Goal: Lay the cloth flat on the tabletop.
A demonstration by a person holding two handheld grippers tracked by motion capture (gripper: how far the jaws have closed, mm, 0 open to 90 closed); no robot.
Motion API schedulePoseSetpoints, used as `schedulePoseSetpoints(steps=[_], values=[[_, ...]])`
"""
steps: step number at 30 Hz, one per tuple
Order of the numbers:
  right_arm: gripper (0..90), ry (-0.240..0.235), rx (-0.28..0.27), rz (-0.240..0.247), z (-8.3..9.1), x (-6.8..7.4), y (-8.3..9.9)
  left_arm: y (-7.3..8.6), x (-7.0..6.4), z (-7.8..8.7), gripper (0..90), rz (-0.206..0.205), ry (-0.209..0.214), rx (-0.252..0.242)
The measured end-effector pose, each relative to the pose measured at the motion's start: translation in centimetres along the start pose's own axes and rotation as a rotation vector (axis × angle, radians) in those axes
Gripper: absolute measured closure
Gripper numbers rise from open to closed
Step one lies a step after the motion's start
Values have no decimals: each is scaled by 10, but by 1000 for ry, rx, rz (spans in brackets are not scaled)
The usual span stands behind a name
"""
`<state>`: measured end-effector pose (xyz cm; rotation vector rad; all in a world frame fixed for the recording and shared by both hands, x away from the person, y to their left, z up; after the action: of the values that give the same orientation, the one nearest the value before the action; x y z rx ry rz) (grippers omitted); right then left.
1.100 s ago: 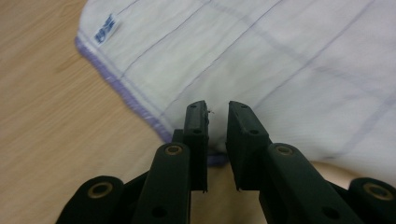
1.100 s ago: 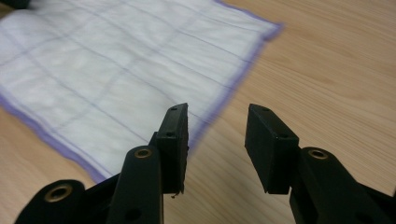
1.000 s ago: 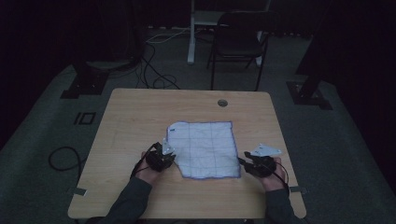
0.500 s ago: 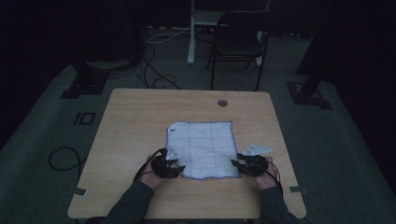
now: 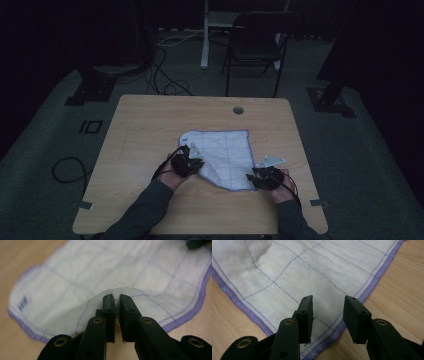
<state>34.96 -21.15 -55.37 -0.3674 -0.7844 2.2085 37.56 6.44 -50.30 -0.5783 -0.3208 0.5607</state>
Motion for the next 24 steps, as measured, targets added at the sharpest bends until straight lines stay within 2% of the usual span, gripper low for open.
schedulePoseSetpoints(steps=[3, 6, 11, 13, 16, 21, 23, 24], values=[[602, 4, 8, 4, -2, 1, 1, -18, 3, -7, 835, -28, 1, 8], [603, 2, 12, 1, -3, 2, 3, -35, 6, -20, 835, -41, 20, 12], [603, -3, 6, -11, -2, 1, 5, -50, 5, -46, 829, -45, 38, 33], [604, -2, 5, -12, -2, 1, 5, -52, 5, -52, 779, -21, 54, 18], [603, -2, 2, -13, -2, 1, 6, -52, 4, -49, 709, -8, 45, -12], [603, -1, -1, -17, -1, 0, 6, -48, 4, -29, 698, 9, 12, -71], [603, 0, -1, -16, -1, 1, 6, -45, 4, -24, 701, 12, 10, -86], [603, 0, -1, -17, -1, 1, 6, -43, 3, -23, 703, -4, 10, -77]])
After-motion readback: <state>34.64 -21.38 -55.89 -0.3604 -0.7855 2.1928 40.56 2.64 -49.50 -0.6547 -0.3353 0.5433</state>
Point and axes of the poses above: each handheld gripper's, and its own axes: z roughly backward along the jaws, y roughly out of its underside, x roughly to its left, the point moved 3 cm from there along -z, roughly forward along the jaws, and after that the axes turned 4 degrees about x, right-handed, at the moved point
